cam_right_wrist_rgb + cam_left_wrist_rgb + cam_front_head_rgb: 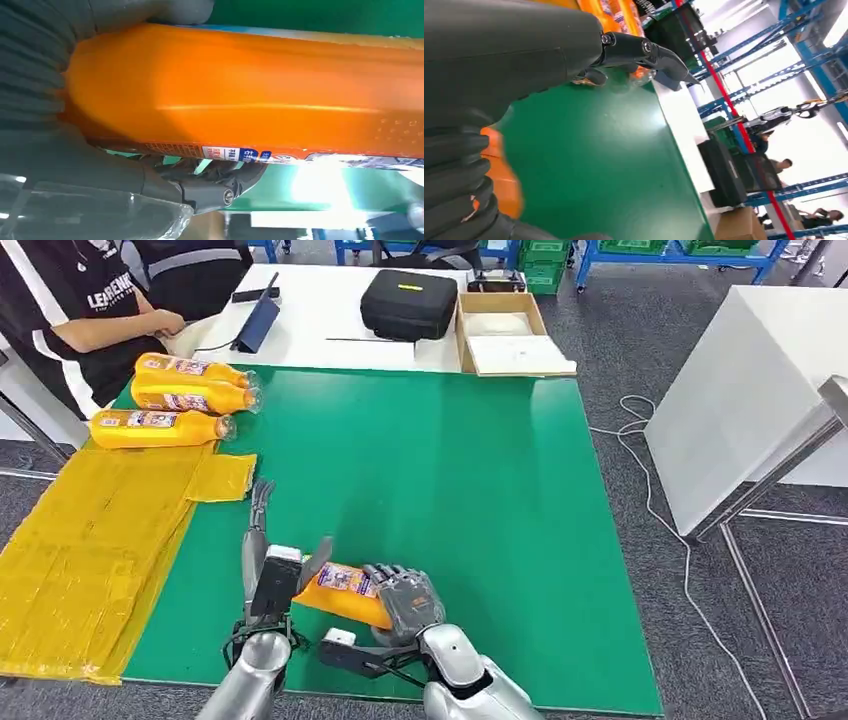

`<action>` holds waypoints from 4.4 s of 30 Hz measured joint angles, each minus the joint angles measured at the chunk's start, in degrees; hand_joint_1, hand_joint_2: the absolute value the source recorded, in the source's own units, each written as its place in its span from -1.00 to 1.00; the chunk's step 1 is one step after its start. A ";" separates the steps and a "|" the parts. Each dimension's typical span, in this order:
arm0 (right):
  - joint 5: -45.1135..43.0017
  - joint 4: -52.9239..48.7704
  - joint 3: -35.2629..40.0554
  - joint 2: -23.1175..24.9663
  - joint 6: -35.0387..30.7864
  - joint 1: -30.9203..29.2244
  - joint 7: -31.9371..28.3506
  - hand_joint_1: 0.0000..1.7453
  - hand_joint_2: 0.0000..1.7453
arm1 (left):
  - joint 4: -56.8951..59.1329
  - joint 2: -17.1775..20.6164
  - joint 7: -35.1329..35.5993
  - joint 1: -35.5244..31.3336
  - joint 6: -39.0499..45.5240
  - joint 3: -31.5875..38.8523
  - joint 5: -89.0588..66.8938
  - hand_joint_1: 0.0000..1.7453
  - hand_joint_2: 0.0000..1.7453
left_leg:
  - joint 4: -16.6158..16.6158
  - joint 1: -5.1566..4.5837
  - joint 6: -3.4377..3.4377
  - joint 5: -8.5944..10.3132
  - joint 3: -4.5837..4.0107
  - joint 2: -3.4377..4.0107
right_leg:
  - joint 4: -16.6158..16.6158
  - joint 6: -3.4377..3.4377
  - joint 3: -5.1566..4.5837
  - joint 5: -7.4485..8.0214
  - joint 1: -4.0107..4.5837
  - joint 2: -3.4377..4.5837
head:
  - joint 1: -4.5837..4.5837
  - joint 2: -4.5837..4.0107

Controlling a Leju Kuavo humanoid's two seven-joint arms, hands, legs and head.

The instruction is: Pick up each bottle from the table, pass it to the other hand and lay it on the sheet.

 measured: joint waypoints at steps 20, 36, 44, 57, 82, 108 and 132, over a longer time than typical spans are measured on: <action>-0.96 -1.47 -12.97 -2.45 -14.06 1.04 5.95 1.00 1.00 | -10.08 0.94 -1.57 5.56 2.38 0.70 0.66 -1.00 1.00 | 0.01 -0.29 0.13 0.00 -0.79 -0.10 | 0.00 0.10 -0.56 -0.03 -0.09 -0.15 | 0.00 0.00; -13.21 -5.19 -30.39 -3.26 -24.04 2.79 -6.36 1.00 1.00 | -21.24 1.53 1.82 10.89 -0.44 1.55 1.35 -1.00 1.00 | 0.02 -0.31 0.22 0.05 -1.35 -0.18 | 0.02 0.11 -1.06 -0.03 -0.11 -0.29 | 0.00 0.00; -34.73 -11.54 -36.24 -1.79 -24.15 4.97 -32.12 1.00 1.00 | -23.47 2.14 12.25 10.81 -22.61 0.41 10.61 -1.00 1.00 | 0.04 -0.31 0.23 0.06 -1.59 -0.16 | 0.03 0.15 -1.34 0.01 -0.11 -0.28 | 0.00 0.00; -54.32 -17.40 -26.53 -0.07 -22.34 4.35 -44.02 1.00 1.00 | -13.92 2.36 15.69 0.41 -31.93 -8.29 16.04 -1.00 1.00 | 0.05 -0.31 0.22 0.08 -1.68 -0.17 | 0.05 0.15 -1.41 0.01 -0.11 -0.29 | -0.02 0.00; -48.61 -1.23 -9.77 4.83 -22.03 -3.66 -44.06 1.00 1.00 | -8.22 0.26 16.00 -10.78 -32.11 -14.12 22.43 -1.00 1.00 | 0.05 -0.31 0.22 0.11 -1.76 -0.15 | 0.06 0.15 -1.49 0.01 -0.11 -0.28 | 0.00 0.00; -29.19 3.06 -14.28 5.31 -24.13 -3.60 -42.09 1.00 1.00 | -5.68 0.15 15.19 -11.66 -34.12 -12.57 24.20 -1.00 1.00 | 0.08 -0.31 0.22 0.11 -1.76 -0.14 | 0.06 0.15 -1.53 0.02 -0.11 -0.27 | 0.00 0.00; -4.94 -13.14 -31.93 8.35 -24.17 7.16 -41.24 1.00 1.00 | 0.22 -3.12 19.15 -15.42 -46.05 -12.33 33.16 1.00 1.00 | 0.08 -0.31 0.22 0.11 -1.80 -0.13 | 0.07 0.15 -1.58 0.02 -0.11 -0.26 | 0.00 0.00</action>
